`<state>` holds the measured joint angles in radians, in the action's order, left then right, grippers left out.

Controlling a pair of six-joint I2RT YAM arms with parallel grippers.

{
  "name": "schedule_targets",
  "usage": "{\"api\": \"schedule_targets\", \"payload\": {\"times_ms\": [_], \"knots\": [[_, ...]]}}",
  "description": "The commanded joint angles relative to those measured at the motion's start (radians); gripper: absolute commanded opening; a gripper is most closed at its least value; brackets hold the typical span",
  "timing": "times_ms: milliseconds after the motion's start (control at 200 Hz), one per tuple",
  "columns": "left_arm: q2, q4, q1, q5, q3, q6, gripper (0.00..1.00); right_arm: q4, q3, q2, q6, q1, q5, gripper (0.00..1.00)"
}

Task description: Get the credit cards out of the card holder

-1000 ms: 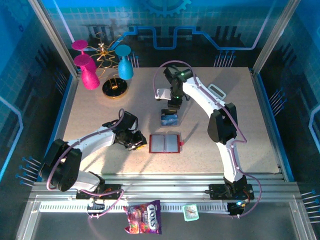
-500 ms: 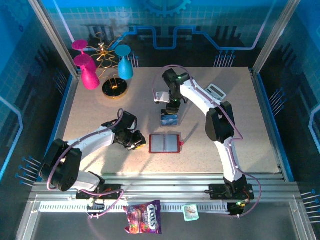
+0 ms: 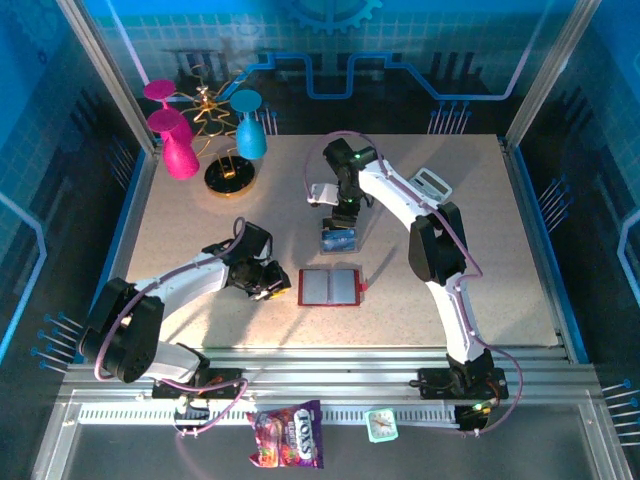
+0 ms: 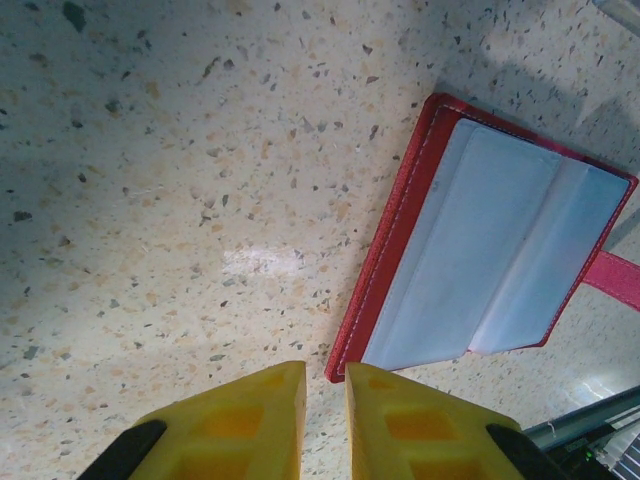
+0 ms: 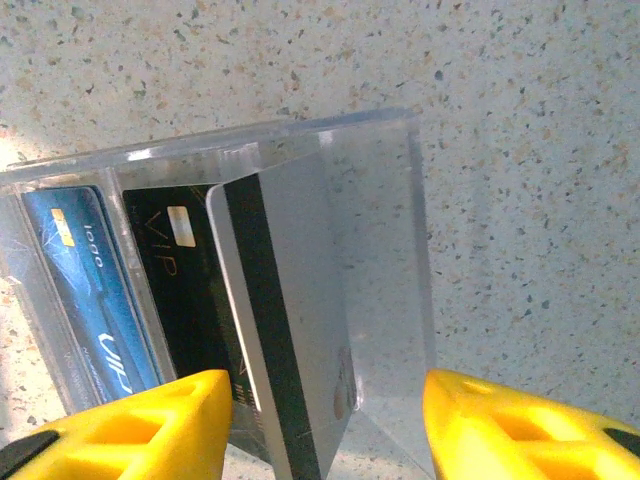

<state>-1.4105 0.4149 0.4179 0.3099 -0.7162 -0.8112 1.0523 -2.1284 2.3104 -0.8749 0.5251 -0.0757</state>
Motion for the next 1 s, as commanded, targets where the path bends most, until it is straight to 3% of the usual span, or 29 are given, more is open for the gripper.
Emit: {"api": "schedule_targets", "payload": {"times_ms": [0,530,845,996], "knots": [[0.005,0.021,-0.011,0.006,0.010,0.014,0.19,-0.013,-0.038,-0.009,0.008,0.009,-0.009,0.54],[0.007,0.033,-0.012,0.008,0.000,0.020,0.19,-0.097,-0.033,-0.021,0.030,0.008,-0.079,0.54],[-0.001,0.030,-0.014,0.013,-0.005,0.021,0.19,-0.247,0.064,-0.102,0.053,0.009,-0.182,0.54],[-0.002,0.027,-0.013,0.015,-0.004,0.023,0.19,-0.274,0.106,-0.143,0.064,0.008,-0.173,0.55]]}}
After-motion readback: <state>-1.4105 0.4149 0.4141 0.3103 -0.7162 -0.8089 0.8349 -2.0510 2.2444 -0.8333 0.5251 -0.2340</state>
